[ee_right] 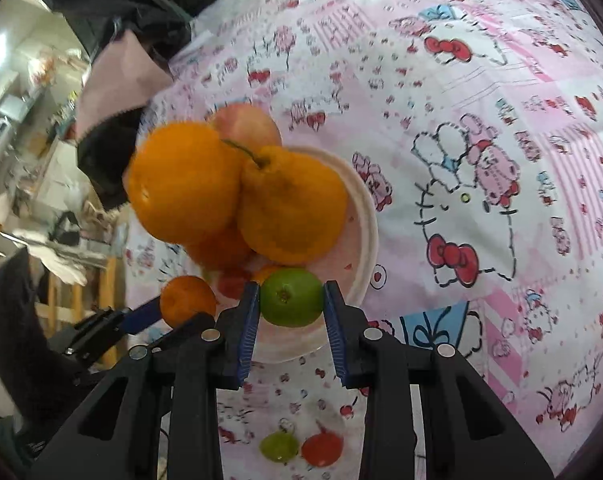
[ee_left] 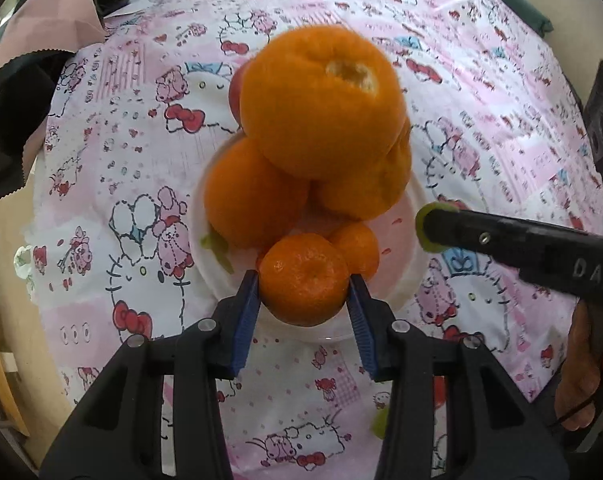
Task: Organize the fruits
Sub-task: 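Carry the tangerine onto the plate with the left tool while the right tool places the lime there, then open both tools and lift them away from the plate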
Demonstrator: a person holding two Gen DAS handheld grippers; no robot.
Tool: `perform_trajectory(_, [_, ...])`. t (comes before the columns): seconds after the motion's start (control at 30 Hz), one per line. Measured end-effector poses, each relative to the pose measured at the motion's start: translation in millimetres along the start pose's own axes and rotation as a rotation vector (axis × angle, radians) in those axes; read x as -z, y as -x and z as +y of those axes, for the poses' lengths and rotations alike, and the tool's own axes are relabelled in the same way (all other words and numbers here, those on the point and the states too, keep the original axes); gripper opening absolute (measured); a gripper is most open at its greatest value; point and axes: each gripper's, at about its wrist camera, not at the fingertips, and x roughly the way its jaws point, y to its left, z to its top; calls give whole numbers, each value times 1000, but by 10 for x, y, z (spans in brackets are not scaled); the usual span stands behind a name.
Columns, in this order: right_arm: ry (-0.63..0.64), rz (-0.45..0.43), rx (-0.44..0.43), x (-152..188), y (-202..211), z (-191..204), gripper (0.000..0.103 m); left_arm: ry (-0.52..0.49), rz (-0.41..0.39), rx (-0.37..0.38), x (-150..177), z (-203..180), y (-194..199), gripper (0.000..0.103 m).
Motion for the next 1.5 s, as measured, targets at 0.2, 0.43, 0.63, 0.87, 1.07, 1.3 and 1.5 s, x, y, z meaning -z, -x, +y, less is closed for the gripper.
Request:
perform_trajectory(0.2, [43,9,57,9,-127,56,34,-17,18,-56,-13,-11,-190,40])
perform_trajectory(0.43, [2,39,73,3,-208,8,34,-57,7,-78,-38,-90,-246,41])
perform_trajectory(0.63, [-32,61,81,16,-260,-45,34,-53,26,-69,-49,-106,-271,41])
perform_trajectory(0.87, [-41,59,58,-5,-248,-13,37,-50,2,-69,-54,-131,-185,70])
perform_trajectory(1.07, [-25,15,52,-37,-143,61,70,-48,-26,-62,-73,-164,-95,79])
perform_trajectory(1.3, [-45,2,35,-68,-77,31,72,-42,-51,-62,-56,-145,-47,79])
perform_trajectory(1.5, [-43,-17,33,-90,5,51,73,-24,-100,-51,-55,-118,81,79])
